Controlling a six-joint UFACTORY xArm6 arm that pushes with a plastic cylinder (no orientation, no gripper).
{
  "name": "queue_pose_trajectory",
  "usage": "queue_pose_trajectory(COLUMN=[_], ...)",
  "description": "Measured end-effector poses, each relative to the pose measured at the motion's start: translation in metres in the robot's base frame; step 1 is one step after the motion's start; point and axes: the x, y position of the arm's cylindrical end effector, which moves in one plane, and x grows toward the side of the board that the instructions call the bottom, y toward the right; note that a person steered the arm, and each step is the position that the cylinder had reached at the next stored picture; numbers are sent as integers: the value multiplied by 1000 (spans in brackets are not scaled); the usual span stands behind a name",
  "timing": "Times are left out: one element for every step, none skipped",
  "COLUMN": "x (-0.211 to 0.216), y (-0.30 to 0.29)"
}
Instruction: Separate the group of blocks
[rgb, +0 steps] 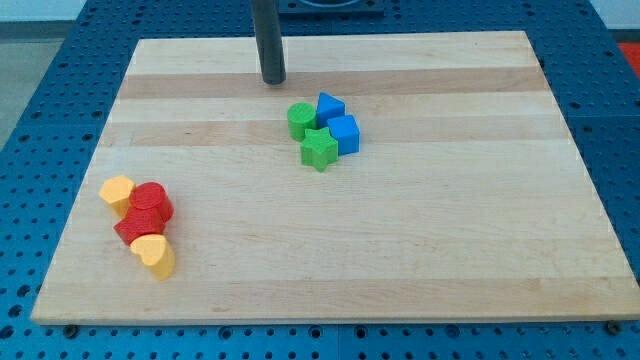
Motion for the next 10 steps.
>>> queue_pose_trajectory(x=[0,11,69,85,90,90,90,92,98,98], y=[-2,-25,-33,-33,-27,-13,-13,-11,9,14])
